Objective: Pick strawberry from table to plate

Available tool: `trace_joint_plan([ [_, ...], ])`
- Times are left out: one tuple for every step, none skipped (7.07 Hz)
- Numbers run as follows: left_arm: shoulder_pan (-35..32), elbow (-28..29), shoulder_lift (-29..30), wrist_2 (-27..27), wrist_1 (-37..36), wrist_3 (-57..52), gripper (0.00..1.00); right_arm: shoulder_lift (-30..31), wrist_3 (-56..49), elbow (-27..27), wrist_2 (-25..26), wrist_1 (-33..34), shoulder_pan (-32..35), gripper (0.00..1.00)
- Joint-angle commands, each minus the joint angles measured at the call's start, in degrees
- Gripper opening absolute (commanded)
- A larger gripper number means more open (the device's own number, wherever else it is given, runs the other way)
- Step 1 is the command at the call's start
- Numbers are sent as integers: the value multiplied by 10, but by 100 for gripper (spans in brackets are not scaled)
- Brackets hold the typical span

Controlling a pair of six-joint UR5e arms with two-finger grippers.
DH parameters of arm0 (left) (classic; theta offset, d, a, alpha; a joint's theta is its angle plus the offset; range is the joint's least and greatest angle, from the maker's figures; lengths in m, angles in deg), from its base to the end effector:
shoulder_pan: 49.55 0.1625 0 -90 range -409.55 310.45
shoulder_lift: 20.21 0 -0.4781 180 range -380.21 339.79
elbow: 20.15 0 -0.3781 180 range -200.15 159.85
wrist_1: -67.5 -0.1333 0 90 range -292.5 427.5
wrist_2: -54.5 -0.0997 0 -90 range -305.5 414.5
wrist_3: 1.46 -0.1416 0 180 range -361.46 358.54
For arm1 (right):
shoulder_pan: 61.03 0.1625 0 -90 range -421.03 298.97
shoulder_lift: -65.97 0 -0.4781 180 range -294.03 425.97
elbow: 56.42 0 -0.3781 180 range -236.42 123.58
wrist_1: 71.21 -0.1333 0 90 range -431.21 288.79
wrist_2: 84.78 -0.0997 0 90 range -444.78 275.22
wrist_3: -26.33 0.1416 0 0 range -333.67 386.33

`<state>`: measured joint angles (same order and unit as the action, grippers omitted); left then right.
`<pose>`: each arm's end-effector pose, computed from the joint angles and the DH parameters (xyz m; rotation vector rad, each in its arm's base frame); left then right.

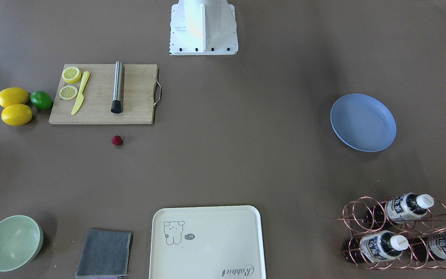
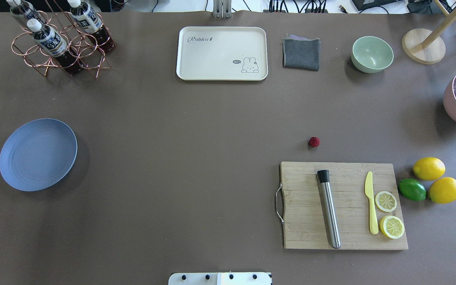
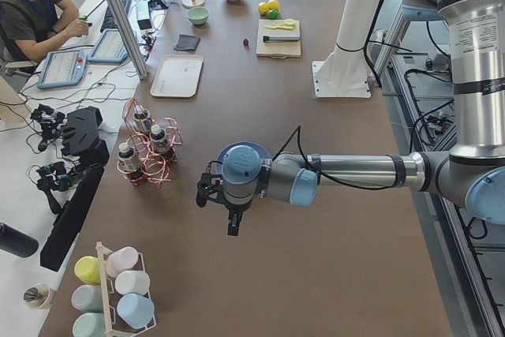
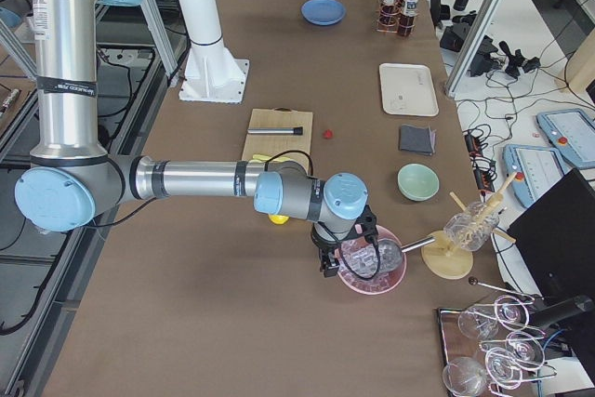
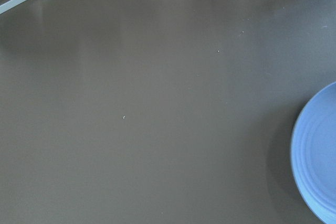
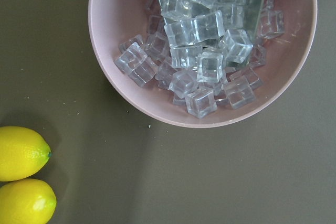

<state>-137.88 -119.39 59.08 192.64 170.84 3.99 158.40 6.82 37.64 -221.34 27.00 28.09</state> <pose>-0.0160 -0.4068 0.7139 0.1424 0.8473 0.0252 0.0236 -0.4460 0.7376 0.0245 -0.8215 -0.2890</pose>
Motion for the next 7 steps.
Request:
trace_joint_plan([
  [0,-1,0,0,2,0,98,0,0,1,-1,1,0,100],
  [-2,-10,-1,0,1,2,98,1,0,2,-1,0,0,100],
  [-1,-7,-1,0,1,1,98,1,-1,0,0,0,0,100],
  [-1,-8,-1,0,1,2,98,1,-1,1,1,0,0,100],
  [-1,-7,0,-1,0,2,98,1,-1,1,1,0,0,100],
  [-1,-6,0,1,-1,3,98,1,0,1,1,0,0,100],
  [-1,-6,0,2,-1,4,98,1,0,2,0,0,0,100],
])
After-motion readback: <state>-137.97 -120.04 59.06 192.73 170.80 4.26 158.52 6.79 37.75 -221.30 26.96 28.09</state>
